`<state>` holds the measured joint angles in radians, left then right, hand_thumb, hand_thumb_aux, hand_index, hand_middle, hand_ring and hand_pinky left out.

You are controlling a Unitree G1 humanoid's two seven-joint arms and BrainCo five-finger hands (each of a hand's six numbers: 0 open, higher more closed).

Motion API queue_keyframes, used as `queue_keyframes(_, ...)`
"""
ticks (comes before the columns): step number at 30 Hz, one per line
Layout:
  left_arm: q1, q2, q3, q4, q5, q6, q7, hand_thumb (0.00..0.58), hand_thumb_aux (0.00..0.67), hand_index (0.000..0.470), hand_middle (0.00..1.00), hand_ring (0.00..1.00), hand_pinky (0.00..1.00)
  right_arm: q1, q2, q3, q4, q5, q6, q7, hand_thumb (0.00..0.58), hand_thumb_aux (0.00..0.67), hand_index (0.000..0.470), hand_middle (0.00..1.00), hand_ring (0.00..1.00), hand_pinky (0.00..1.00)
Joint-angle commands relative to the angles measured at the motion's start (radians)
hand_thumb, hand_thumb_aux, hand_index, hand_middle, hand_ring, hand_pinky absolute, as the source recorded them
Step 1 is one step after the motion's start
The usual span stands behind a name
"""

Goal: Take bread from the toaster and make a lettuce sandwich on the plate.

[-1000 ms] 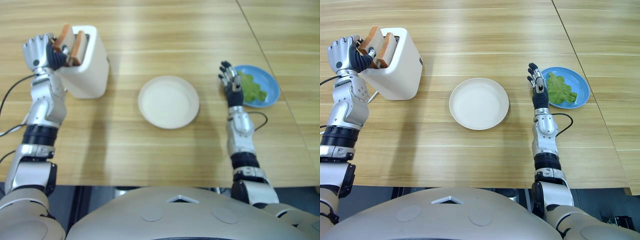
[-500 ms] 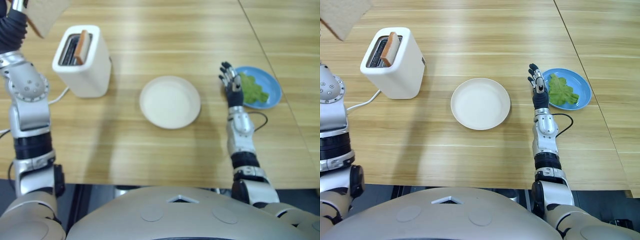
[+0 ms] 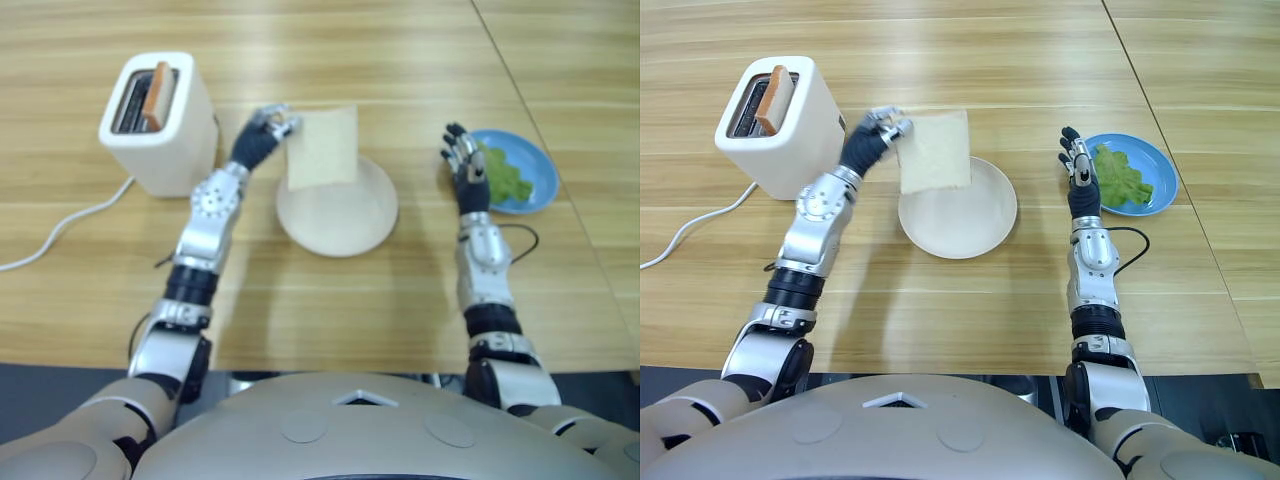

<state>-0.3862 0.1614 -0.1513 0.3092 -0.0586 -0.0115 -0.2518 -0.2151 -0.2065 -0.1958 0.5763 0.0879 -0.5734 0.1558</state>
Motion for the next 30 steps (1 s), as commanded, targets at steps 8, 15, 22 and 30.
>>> queue_keyframes(8, -0.008, -0.026, -0.125, 0.304, 0.159, -0.017, -0.068, 0.580, 0.670, 0.460, 1.00, 1.00, 1.00, 0.019, -0.042, -0.010, -0.059, 0.004, 0.032, 0.004, 0.000, 0.000, 0.000, 0.00, 0.00, 0.00)
queue_keyframes(15, -0.014, 0.003, -0.147, 0.245, 0.277, -0.043, 0.022, 0.000, 0.000, 0.000, 0.00, 0.00, 0.00, -0.013, -0.204, -0.037, -0.072, -0.118, 0.004, -0.077, 0.000, 0.000, 0.000, 0.00, 0.00, 0.00)
queue_keyframes(22, 0.020, 0.048, -0.133, 0.048, 0.360, -0.013, 0.096, 0.000, 0.000, 0.000, 0.00, 0.00, 0.00, -0.167, -0.555, 0.149, 0.133, -0.685, 0.108, -0.454, 0.000, 0.000, 0.000, 0.00, 0.00, 0.00)
queue_keyframes(30, 0.061, 0.050, -0.114, -0.081, 0.347, 0.041, 0.067, 0.000, 0.000, 0.000, 0.00, 0.00, 0.00, -0.449, -0.596, 0.580, 0.621, -1.070, 0.325, -0.595, 0.000, 0.000, 0.000, 0.00, 0.00, 0.00)
